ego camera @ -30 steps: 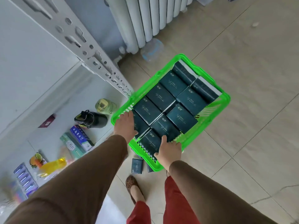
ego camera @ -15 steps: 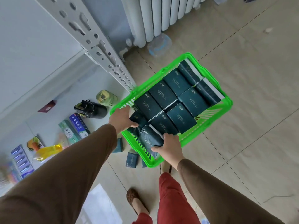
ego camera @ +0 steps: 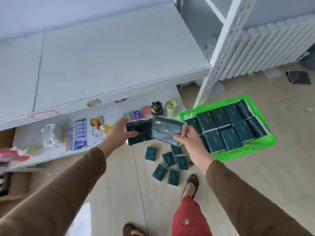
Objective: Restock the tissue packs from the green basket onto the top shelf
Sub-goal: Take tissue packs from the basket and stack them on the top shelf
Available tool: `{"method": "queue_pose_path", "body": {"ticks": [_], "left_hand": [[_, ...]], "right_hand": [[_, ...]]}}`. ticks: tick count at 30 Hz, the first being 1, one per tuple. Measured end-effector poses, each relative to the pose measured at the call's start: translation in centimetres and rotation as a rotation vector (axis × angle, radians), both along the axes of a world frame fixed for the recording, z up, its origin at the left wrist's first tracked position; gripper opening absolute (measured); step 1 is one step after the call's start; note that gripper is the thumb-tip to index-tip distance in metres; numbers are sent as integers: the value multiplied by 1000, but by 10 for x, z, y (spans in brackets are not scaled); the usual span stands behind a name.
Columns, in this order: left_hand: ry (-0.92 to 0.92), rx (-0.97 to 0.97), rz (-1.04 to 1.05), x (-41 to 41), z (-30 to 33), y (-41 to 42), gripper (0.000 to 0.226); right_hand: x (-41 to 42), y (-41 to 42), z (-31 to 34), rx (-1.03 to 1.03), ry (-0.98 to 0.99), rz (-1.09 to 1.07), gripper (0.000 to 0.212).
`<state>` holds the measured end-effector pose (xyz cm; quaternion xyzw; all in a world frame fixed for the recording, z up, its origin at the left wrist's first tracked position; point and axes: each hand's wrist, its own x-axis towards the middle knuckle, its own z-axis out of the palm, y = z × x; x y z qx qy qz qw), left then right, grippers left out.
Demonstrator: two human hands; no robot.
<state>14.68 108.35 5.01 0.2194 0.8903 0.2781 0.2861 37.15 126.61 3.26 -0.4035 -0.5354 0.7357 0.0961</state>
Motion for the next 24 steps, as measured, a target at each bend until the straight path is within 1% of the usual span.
{"method": "queue_pose_path", "body": {"ticks": [2,4,5,7,9,11,13,15,19,21,24], "left_hand": [[6,6,87,-17,23,-74,56],[2,55,185,-35,47,-148,55],[11,93,227,-44,59,-183,54],[59,141,321,-61,80,-248,44],[118,145,385,-78,100,-303,36],[181,117,427,-97,115,-350,39],[225,117,458,-120,124,-391,44],[217,151,502,-147,130,-424,45],[232,172,533,-205,141,-471,43],[229,170,552,-241,143,-489,40],[317,112,538,-302,147,-517,39]], "right_hand": [[-31,-56,25,-7,54,38,30],[-63,-112,47,-21,121,72,24],[-78,-139,56,-31,156,95,25],[-111,-188,74,-51,211,158,32],[-144,-232,91,-54,236,214,36],[-180,-268,105,-33,253,259,41],[-216,-298,117,0,271,303,42],[-253,-321,124,24,273,343,42],[-328,-359,129,79,286,394,53],[-370,-374,128,124,287,405,49],[-437,-394,129,199,306,428,35]]}}
